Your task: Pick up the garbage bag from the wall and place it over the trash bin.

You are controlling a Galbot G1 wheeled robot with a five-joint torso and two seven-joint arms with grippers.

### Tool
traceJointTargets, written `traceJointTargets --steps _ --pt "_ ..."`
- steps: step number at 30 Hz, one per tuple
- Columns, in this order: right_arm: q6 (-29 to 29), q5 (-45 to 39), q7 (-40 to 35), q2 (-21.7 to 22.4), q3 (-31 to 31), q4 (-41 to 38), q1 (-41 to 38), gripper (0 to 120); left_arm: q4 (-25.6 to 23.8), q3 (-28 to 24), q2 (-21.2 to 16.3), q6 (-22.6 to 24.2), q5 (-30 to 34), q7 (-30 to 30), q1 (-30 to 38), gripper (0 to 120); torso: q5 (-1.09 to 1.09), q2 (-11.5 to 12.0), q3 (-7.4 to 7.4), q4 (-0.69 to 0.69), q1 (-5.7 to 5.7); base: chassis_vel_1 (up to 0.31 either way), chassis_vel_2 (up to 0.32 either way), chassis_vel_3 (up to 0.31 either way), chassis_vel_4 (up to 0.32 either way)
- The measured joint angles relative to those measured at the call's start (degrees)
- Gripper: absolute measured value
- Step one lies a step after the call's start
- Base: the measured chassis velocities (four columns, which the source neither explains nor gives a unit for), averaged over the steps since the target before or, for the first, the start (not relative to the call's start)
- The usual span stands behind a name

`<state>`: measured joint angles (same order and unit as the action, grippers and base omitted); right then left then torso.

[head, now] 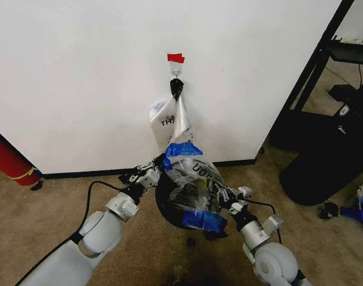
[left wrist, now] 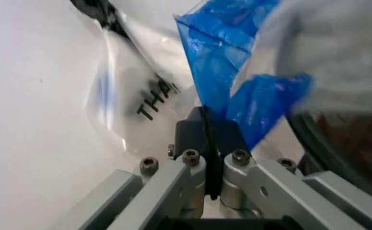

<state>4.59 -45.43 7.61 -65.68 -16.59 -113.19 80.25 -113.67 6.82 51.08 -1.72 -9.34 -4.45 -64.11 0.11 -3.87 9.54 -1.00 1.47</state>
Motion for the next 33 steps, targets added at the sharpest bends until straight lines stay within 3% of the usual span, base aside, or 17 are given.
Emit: traceJointTargets --steps 12,23,33 --pt "2.2 -10.6 11.2 0.2 -2.1 0.4 0.4 1 4.3 -0.6 0.4 -1.6 4.9 0.9 1.8 0 0.0 0.0 0.0 0.0 0.0 0.0 0.0 0.0 0.0" --pt "3.8 -10.7 10.1 -0.4 -1.1 1.9 -0.8 1 6.3 -1.8 1.3 -6.2 6.4 0.7 1.6 1 0.0 0.0 0.0 0.0 0.0 0.0 0.0 0.0 0.0" --pt "6.1 -8.2 1.6 -1.4 0.6 3.6 -1.6 1 10.3 -1.9 1.3 -8.1 12.6 -0.4 1.8 37 0.0 0.0 0.0 0.0 0.0 0.0 0.0 0.0 0.0"
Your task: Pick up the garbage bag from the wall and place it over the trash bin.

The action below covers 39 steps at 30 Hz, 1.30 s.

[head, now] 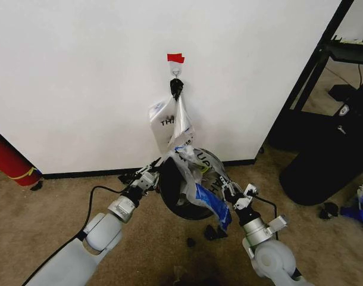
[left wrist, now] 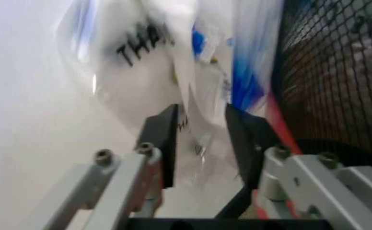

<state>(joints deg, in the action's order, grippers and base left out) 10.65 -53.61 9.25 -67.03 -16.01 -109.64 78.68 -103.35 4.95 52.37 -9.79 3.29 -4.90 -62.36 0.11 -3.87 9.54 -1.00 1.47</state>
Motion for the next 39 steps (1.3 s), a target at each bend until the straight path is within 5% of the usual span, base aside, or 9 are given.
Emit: traceJointTargets --steps 8,11,17,39 --pt "2.3 2.5 -7.9 -1.2 0.9 1.2 -0.2 1 2.1 2.2 0.4 1.4 0.6 -7.3 -1.1 64 0.0 0.0 0.0 0.0 0.0 0.0 0.0 0.0 0.0" --pt "4.9 5.6 -10.6 -2.2 1.2 2.1 -0.2 1 -3.2 3.2 1.4 5.7 4.9 -13.8 -3.5 79 0.0 0.0 0.0 0.0 0.0 0.0 0.0 0.0 0.0" --pt "8.1 11.3 -12.8 -3.6 2.3 3.1 -0.4 1 -13.2 1.0 2.2 7.6 13.9 -12.3 -10.5 98 -0.01 0.0 -0.01 0.01 0.0 0.0 0.0 0.0 0.0" --pt "16.2 24.2 -12.0 -4.7 2.7 5.9 0.0 1 -30.3 -0.2 4.0 21.4 48.4 -12.4 -14.4 100 -0.01 0.0 0.0 0.0 0.0 0.0 0.0 0.0 0.0"
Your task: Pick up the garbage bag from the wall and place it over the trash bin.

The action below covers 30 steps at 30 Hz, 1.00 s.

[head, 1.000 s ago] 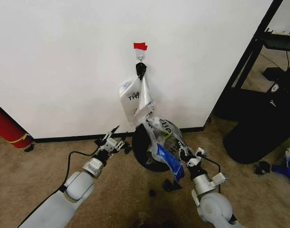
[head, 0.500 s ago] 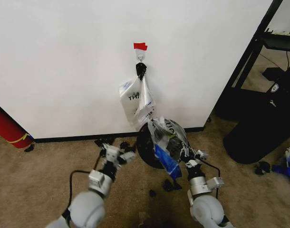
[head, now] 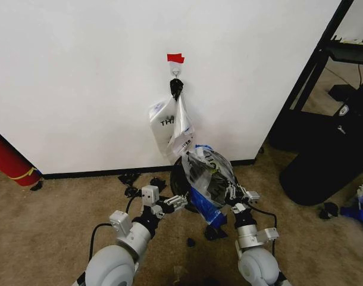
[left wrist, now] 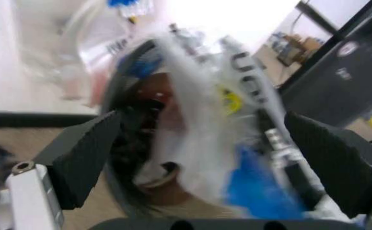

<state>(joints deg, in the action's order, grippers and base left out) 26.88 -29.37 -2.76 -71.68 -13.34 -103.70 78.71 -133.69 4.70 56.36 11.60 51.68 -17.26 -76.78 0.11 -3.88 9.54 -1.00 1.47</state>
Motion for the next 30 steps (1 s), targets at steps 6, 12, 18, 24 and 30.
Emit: traceJointTargets --steps 6,12,18,24,30 --pt "1.3 3.1 -0.1 -0.5 -0.2 0.8 -0.1 1 -1.7 -0.7 0.6 3.5 5.1 -1.6 -0.2 100 0.01 0.0 0.0 0.0 0.0 0.0 0.0 0.0 0.0" --pt "2.9 6.4 0.2 -0.7 -0.3 1.2 -0.2 1 -0.2 -1.6 1.1 6.0 5.1 -2.5 -0.4 100 0.01 0.0 0.0 0.0 0.0 0.0 0.0 0.0 0.0" --pt "3.0 7.1 0.7 -0.8 -0.2 1.0 -0.1 1 0.4 -1.4 1.2 8.0 8.1 -3.6 0.6 100 0.01 0.0 0.0 0.0 0.0 0.0 0.0 0.0 0.0" --pt "3.0 7.1 0.9 -1.0 0.0 0.8 -0.2 1 0.7 -1.5 1.5 8.4 8.3 -3.6 0.8 90 0.01 0.0 0.0 0.0 0.0 0.0 0.0 0.0 0.0" --pt "3.0 6.9 0.9 -1.0 0.1 0.5 -0.3 1 1.0 -1.6 1.6 8.5 8.1 -3.6 0.8 69 0.01 0.0 0.0 0.0 0.0 0.0 0.0 0.0 0.0"
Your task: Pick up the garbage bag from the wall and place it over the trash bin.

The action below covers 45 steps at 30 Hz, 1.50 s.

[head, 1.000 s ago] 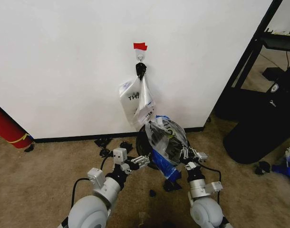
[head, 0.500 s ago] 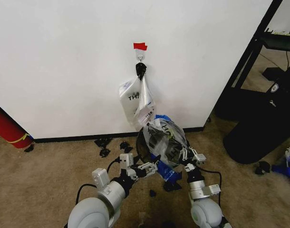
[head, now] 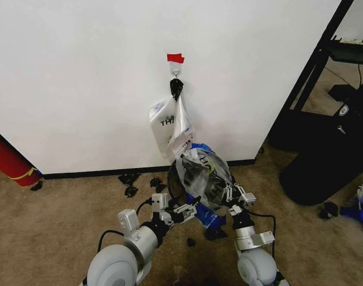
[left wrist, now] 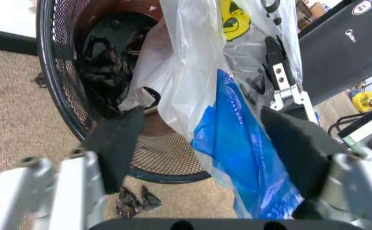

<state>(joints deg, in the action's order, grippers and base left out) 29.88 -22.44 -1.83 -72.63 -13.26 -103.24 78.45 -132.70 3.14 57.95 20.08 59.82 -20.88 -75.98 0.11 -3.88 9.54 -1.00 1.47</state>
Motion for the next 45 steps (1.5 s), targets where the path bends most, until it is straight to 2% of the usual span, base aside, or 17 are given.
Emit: traceJointTargets --steps 2,5,8,10,11,18,30,38,45 --pt "0.0 -0.1 0.0 0.1 0.0 -0.1 0.0 1 0.1 0.0 0.0 0.0 -0.1 0.0 0.0 59 0.0 0.0 0.0 0.0 0.0 0.0 0.0 0.0 0.0" --pt "0.0 -0.1 0.0 0.1 0.0 -0.1 -0.1 1 0.1 0.0 0.0 -0.1 -0.1 0.0 0.0 52 0.0 0.0 0.0 0.0 0.0 0.0 0.0 0.0 0.0" --pt "0.0 -0.1 0.0 0.1 -0.1 -0.1 -0.2 1 0.4 0.0 0.0 -0.3 -0.2 0.0 0.0 37 0.0 0.0 0.0 0.0 0.0 0.0 0.0 0.0 0.0" --pt "0.0 -0.2 0.0 0.1 -0.1 -0.1 -0.2 1 0.4 0.0 0.0 -0.3 -0.3 0.0 0.0 34 0.0 0.0 0.0 0.0 0.0 0.0 0.0 0.0 0.0" --pt "0.0 -0.2 0.0 0.1 -0.1 -0.1 -0.2 1 0.5 0.1 -0.1 -0.3 -0.3 0.0 -0.1 27 0.0 0.0 0.0 0.0 0.0 0.0 0.0 0.0 0.0" --pt "-0.1 -1.0 0.0 0.1 -0.3 -0.1 -0.4 1 0.6 0.1 -0.2 -0.3 -0.3 0.1 -0.2 2 0.0 0.0 0.0 0.0 0.0 0.0 0.0 0.0 0.0" --pt "-2.5 -8.2 -0.1 1.1 -0.5 -1.4 -0.4 1 1.7 0.8 -0.4 -0.8 -0.6 0.2 -0.2 0 0.0 0.0 0.0 0.0 0.0 0.0 0.0 0.0 0.0" --pt "-5.4 -17.7 6.8 3.8 -2.2 -1.0 0.7 1 3.3 1.5 -0.9 -1.8 -1.9 0.4 0.0 0 -0.01 0.0 0.0 0.0 0.0 0.0 0.0 0.0 0.0" --pt "-7.3 -24.9 7.5 4.4 -4.1 -1.2 0.6 1 4.4 1.5 -0.8 -2.0 -3.0 0.7 0.0 0 0.0 0.0 0.0 0.0 0.0 0.0 0.0 0.0 0.0"
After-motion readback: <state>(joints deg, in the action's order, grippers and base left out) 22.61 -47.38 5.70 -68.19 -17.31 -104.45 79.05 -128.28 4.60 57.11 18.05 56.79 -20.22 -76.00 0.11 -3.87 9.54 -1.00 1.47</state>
